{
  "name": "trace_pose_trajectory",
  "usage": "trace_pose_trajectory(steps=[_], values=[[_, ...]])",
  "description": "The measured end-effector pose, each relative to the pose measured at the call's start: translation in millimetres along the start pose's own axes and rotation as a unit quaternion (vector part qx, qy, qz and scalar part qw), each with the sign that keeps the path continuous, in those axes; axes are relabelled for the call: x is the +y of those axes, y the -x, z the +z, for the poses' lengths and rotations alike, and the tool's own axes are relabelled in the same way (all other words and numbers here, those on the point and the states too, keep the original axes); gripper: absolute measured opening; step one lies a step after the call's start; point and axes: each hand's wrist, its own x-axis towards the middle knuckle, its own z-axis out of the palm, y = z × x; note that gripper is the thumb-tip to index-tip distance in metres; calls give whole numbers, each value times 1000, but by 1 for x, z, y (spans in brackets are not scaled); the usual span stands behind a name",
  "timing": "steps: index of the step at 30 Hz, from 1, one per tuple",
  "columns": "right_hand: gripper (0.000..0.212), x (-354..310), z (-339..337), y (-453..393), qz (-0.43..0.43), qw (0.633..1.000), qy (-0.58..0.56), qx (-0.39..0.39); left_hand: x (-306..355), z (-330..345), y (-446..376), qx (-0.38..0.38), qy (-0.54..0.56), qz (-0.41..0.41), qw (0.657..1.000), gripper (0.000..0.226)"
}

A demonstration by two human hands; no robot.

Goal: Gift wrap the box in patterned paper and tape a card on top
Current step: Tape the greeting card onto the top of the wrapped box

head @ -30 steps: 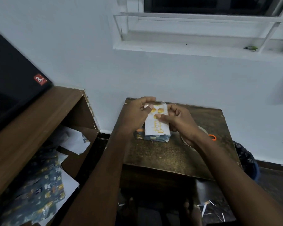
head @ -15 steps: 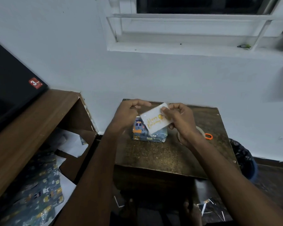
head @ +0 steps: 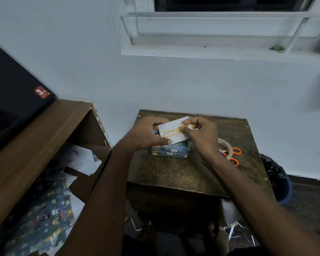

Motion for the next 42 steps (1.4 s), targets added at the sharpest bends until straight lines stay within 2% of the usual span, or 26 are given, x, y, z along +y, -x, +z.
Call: trace_pose_trajectory(steps=[2, 4, 7, 12, 15, 18, 21, 25, 29, 33, 35, 36, 38, 39, 42], values=[[14, 0, -1, 0, 2, 1000, -2, -8, 4, -4, 1, 16, -46, 11, 999, 73], [14, 0, -1, 0, 8, 1000, -2, 3, 8, -5, 3, 7, -45, 11, 999, 80], [15, 1, 2, 2, 16, 1000, -5, 3, 15, -6, 7, -14, -58, 18, 998, 62], [17, -3, -1, 4, -16, 998, 52, -28, 9, -11, 7, -30, -82, 9, 996, 63], [36, -7, -13, 0, -58, 986, 142, -69, -1, -12, 3, -33, -97, -6, 995, 73], [53, -10, -20, -4, -57, 975, 164, -142, -8, -9, -1, -44, -108, -24, 993, 86], [67, -9, -23, -7, -74, 949, 223, -212, -12, -9, -5, -54, -103, -29, 993, 92], [78, -2, -22, -13, -102, 927, 279, -227, -13, -8, -5, -68, -109, -30, 991, 95], [80, 2, -22, -16, -96, 922, 292, -236, -13, -7, -6, -87, -111, -46, 989, 96], [79, -3, -27, -12, -94, 920, 283, -252, -8, -3, -5, -99, -152, -68, 981, 124], [70, -10, -32, -8, -83, 939, 239, -234, -4, -1, -3, -86, -186, -72, 976, 135], [58, -13, -36, -6, -72, 948, 220, -217, 0, 0, -3, -72, -198, -68, 975, 136], [27, -16, -48, -7, -59, 960, 206, -178, 8, 4, -2, -35, -204, -44, 977, 125], [17, -16, -57, -8, -55, 961, 215, -166, 13, 7, -2, -11, -196, -26, 980, 110], [24, -14, -86, -11, -31, 933, 296, -204, 29, 23, -5, 66, -162, 49, 983, 56]])
